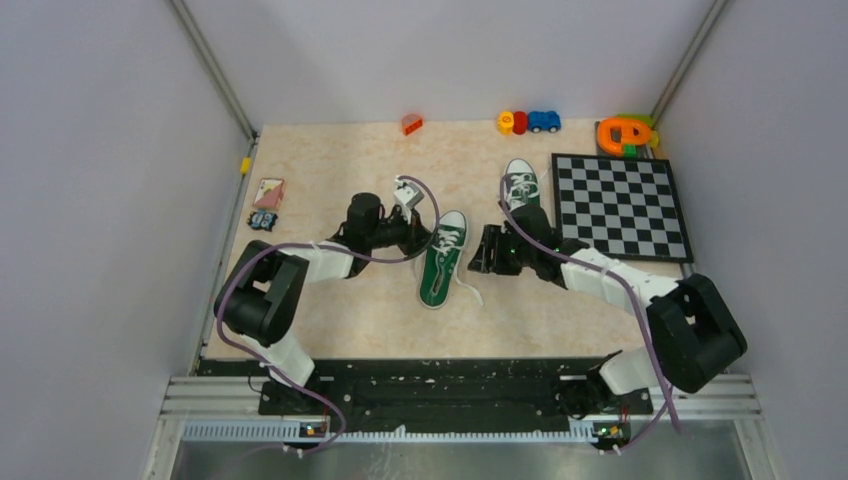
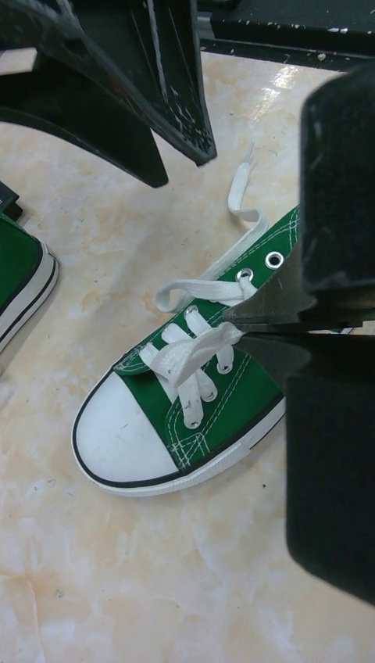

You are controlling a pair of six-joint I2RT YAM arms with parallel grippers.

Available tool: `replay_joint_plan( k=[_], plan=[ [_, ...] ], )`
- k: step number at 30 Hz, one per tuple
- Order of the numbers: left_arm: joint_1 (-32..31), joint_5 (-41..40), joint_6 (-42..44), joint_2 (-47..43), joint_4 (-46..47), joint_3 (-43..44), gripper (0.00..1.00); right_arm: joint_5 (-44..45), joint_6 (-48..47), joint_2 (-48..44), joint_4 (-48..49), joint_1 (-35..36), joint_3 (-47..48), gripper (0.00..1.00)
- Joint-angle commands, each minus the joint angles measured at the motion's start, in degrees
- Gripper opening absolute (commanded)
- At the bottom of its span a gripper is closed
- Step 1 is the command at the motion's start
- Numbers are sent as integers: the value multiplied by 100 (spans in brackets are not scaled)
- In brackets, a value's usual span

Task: Tie the shoes
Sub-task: Wrap the shoelace around the shoelace.

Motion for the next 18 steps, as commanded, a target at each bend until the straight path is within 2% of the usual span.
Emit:
replay_joint_plan(
  k=[1,5,12,14,15,18],
  plan=[
    [34,205,-180,-244,230,107,0,-354,-145,384,831,54,65,50],
    [37,226,-169,-274,189,57,0,-620,-141,938,1413,118,237,48],
    [37,257,-175,-253,204,-4,0,-852,-203,1605,1706,236,566,44],
    [37,266,-154,-245,192,11,0,-874,-157,1710,1778,238,577,36],
    [38,258,-134,-244,181,20,0,-907,-148,1738,1781,234,594,29],
    [41,276,-86,-265,106,48,0,-873,-185,1581,1510,227,615,0]
  ],
)
